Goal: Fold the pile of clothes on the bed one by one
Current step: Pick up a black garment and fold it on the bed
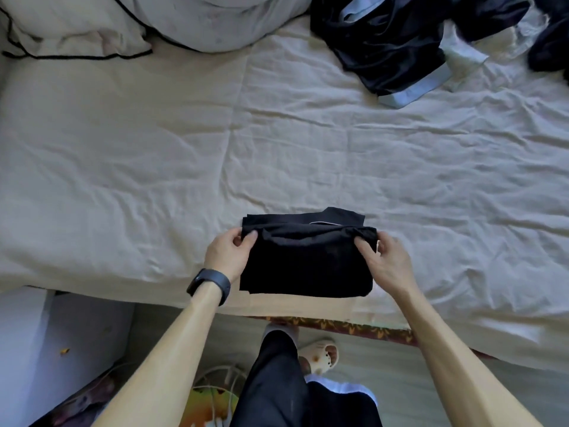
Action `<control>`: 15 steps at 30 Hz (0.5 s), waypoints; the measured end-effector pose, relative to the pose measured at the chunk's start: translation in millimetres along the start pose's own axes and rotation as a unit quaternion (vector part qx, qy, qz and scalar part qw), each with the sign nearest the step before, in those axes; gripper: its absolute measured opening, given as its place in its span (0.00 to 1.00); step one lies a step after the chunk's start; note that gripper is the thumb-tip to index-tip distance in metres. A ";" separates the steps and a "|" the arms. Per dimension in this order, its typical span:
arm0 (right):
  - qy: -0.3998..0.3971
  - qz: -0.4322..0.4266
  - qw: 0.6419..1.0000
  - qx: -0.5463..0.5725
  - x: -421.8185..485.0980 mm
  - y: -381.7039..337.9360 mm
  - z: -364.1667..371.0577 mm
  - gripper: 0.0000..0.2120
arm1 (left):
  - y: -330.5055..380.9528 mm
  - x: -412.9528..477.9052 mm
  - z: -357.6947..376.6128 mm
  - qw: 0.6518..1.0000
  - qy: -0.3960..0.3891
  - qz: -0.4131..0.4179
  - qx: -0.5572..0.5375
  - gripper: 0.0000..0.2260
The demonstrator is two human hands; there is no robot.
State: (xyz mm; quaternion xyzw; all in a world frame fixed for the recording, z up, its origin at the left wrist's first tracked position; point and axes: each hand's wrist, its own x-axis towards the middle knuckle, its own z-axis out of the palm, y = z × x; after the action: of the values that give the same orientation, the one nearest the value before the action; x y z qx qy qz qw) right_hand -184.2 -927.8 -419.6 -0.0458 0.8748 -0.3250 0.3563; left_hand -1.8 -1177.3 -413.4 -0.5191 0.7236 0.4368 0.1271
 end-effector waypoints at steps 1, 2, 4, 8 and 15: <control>0.013 0.003 1.000 0.005 11.4 -0.2 5.8 0.16 | 1.7 9.5 2.6 1.000 0.022 0.002 0.009 0.12; 0.021 0.009 1.000 0.011 21.1 -1.4 11.7 0.17 | 2.1 18.6 6.5 0.999 0.031 -0.008 -0.002 0.15; 0.037 0.024 0.999 0.010 34.8 -7.1 23.4 0.15 | 4.7 33.3 15.0 0.998 0.034 -0.047 -0.021 0.18; 0.076 0.065 0.995 -0.017 50.5 -13.6 45.4 0.15 | 6.3 49.6 28.3 0.996 0.057 -0.067 0.035 0.19; 0.084 0.136 0.980 -0.114 73.3 -7.5 64.0 0.23 | 5.7 78.9 32.1 0.982 0.051 -0.087 0.161 0.23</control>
State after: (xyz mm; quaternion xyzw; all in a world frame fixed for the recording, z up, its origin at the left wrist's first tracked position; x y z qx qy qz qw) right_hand -197.9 -990.8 -492.8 0.0611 0.9310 -0.1740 0.3149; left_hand -49.3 -1202.8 -479.7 -0.5742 0.7423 0.2749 0.2090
